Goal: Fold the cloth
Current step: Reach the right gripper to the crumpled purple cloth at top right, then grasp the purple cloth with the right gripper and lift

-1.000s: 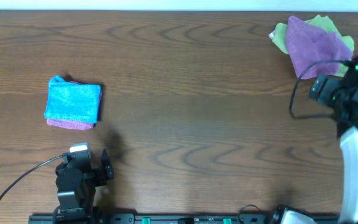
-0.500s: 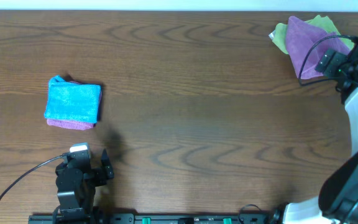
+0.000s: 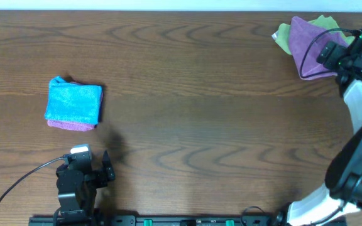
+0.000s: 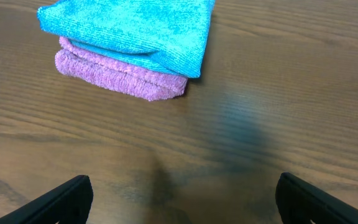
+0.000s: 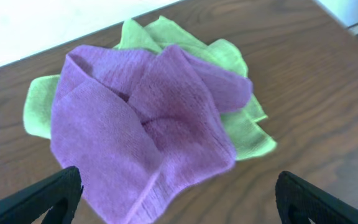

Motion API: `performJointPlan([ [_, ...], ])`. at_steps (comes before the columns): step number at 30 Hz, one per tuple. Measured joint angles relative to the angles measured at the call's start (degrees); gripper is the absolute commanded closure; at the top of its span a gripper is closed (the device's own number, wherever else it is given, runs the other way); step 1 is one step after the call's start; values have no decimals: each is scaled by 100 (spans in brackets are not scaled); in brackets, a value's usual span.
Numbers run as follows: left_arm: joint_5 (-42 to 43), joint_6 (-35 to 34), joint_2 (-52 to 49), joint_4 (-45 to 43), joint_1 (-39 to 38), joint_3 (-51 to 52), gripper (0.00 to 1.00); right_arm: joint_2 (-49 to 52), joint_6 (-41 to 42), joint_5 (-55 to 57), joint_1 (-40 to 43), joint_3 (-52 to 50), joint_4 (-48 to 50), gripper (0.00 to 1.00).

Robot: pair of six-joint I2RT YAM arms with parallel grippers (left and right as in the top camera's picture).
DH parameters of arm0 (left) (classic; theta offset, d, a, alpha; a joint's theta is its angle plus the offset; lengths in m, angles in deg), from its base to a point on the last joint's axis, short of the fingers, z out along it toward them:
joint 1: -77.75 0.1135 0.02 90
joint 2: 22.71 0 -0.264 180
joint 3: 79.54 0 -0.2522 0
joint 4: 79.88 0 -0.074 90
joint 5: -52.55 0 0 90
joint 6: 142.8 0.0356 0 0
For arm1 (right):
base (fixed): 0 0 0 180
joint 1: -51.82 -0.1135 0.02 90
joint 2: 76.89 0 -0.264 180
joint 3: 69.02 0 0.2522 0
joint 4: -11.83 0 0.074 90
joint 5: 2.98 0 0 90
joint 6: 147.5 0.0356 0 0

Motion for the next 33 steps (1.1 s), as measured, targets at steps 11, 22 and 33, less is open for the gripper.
performJointPlan([
  [11, 0, 0, 0, 0, 0, 0, 5, 1482, 83, -610, 0, 1451, -256, 7],
  [22, 0, 0, 0, 0, 0, 0, 5, 1816, 271, -968, 0, 1497, -393, 14],
  [33, 0, 0, 0, 0, 0, 0, 5, 2017, 299, -1043, 0, 1497, -446, 50],
])
